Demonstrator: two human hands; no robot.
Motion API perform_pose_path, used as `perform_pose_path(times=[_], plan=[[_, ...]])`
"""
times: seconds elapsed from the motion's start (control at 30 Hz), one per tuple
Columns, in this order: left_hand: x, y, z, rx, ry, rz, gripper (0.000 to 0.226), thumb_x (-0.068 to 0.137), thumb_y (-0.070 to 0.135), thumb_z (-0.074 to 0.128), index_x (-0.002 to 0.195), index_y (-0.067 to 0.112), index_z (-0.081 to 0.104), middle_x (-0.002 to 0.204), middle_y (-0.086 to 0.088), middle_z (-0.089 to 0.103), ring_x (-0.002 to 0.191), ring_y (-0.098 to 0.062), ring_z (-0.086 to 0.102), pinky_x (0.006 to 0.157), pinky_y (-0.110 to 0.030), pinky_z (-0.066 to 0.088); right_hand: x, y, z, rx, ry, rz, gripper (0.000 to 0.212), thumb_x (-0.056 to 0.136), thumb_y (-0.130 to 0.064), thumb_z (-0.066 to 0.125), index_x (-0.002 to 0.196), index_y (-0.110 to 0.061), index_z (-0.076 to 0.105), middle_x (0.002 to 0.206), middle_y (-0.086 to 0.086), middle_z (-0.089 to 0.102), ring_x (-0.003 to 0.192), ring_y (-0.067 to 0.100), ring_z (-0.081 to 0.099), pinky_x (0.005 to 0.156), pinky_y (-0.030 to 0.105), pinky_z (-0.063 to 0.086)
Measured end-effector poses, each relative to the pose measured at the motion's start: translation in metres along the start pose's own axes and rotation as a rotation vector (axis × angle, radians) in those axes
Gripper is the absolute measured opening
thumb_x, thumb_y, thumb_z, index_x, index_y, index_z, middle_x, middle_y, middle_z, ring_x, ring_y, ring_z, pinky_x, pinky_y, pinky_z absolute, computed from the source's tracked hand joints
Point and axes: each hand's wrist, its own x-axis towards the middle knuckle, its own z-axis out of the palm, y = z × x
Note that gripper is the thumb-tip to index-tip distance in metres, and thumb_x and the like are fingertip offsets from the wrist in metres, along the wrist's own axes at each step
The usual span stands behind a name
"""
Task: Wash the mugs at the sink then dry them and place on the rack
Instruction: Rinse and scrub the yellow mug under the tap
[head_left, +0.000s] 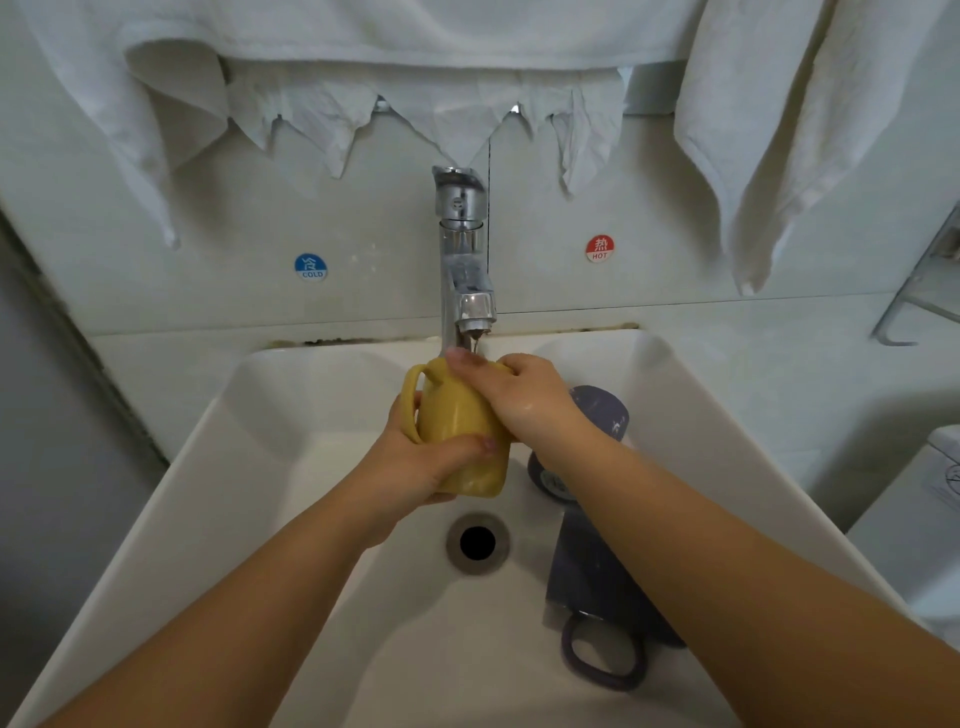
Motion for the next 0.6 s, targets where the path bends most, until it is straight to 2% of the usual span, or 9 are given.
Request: perform_pose_path(times=[0.07,0.17,0.2,0.27,0.33,0.4,0.47,0.53,0.6], plan=[[-0.001,-0.001,-0.002,0.048,0.003,0.000,0.096,0.056,0.036,0.083,0.137,0.035,0.031,0.127,0.003,0.051,0.113,-0.025,0.057,0.085,-0.043,0.058,-0.001,0.001,0.002,-0.074,0.003,-0.018,0.037,0.088,-0.058,0.052,0.080,-0.022,0.052,0.078,-0.007,0.054,0.068,0.006,0.049,0.058,0.021,0.040],[-0.002,0.001,-0.006,0.063,-0.001,-0.001,0.092,0.060,0.032,0.084,0.135,0.035,0.032,0.126,0.001,0.052,0.111,-0.025,0.057,0.080,-0.040,0.058,-0.004,0.004,-0.004,-0.047,-0.164,-0.133,0.020,0.095,-0.040,0.052,0.106,-0.023,0.056,0.099,-0.004,0.058,0.077,0.004,0.052,0.063,0.015,0.043],[-0.002,0.001,-0.006,0.059,-0.001,0.000,0.088,0.064,0.029,0.085,0.135,0.035,0.033,0.126,0.001,0.052,0.111,-0.025,0.056,0.080,-0.040,0.058,-0.004,0.004,-0.008,-0.019,-0.210,-0.155,0.019,0.095,-0.033,0.054,0.112,-0.024,0.055,0.099,-0.007,0.057,0.080,0.004,0.052,0.063,0.013,0.043],[-0.001,0.002,-0.007,0.060,0.006,0.002,0.083,0.072,0.024,0.084,0.136,0.035,0.033,0.127,0.000,0.051,0.112,-0.025,0.056,0.082,-0.041,0.058,-0.002,0.004,-0.010,0.039,-0.202,-0.162,0.015,0.092,-0.026,0.060,0.106,-0.025,0.056,0.092,-0.013,0.056,0.081,0.005,0.054,0.063,0.013,0.045],[0.000,0.002,-0.005,0.102,0.010,0.015,0.079,0.075,0.021,0.080,0.136,0.034,0.031,0.126,0.001,0.050,0.112,-0.025,0.054,0.086,-0.044,0.057,0.001,0.003,-0.004,0.057,-0.120,-0.136,0.009,0.090,-0.031,0.063,0.090,-0.022,0.062,0.088,-0.008,0.060,0.082,0.010,0.057,0.065,0.019,0.047],[0.000,0.002,-0.005,0.142,0.010,0.022,0.077,0.076,0.021,0.080,0.133,0.035,0.031,0.125,0.002,0.049,0.111,-0.024,0.054,0.088,-0.046,0.056,0.003,0.002,0.001,0.073,-0.052,-0.101,0.024,0.091,-0.039,0.059,0.077,-0.020,0.062,0.082,-0.002,0.061,0.078,0.014,0.058,0.062,0.021,0.046],[0.000,0.002,-0.007,0.126,0.018,-0.002,0.076,0.075,0.023,0.081,0.132,0.035,0.032,0.124,0.002,0.051,0.111,-0.026,0.055,0.088,-0.047,0.056,0.004,0.002,0.001,0.079,-0.089,-0.113,0.024,0.094,-0.037,0.055,0.079,-0.019,0.061,0.081,-0.004,0.061,0.075,0.009,0.057,0.061,0.018,0.045],[0.000,0.004,-0.009,0.088,0.015,-0.026,0.072,0.074,0.025,0.080,0.130,0.033,0.036,0.122,0.001,0.053,0.108,-0.026,0.058,0.085,-0.044,0.057,0.003,0.002,-0.008,0.076,-0.187,-0.137,0.012,0.095,-0.029,0.056,0.086,-0.022,0.060,0.085,-0.009,0.060,0.076,0.004,0.056,0.063,0.014,0.047],[0.001,0.006,-0.010,0.048,-0.010,-0.053,0.071,0.071,0.028,0.081,0.129,0.030,0.040,0.121,-0.002,0.056,0.105,-0.026,0.061,0.083,-0.042,0.058,0.005,0.004,-0.016,0.103,-0.255,-0.147,0.007,0.092,-0.020,0.060,0.085,-0.021,0.061,0.086,-0.005,0.062,0.079,0.008,0.058,0.071,0.019,0.050]])
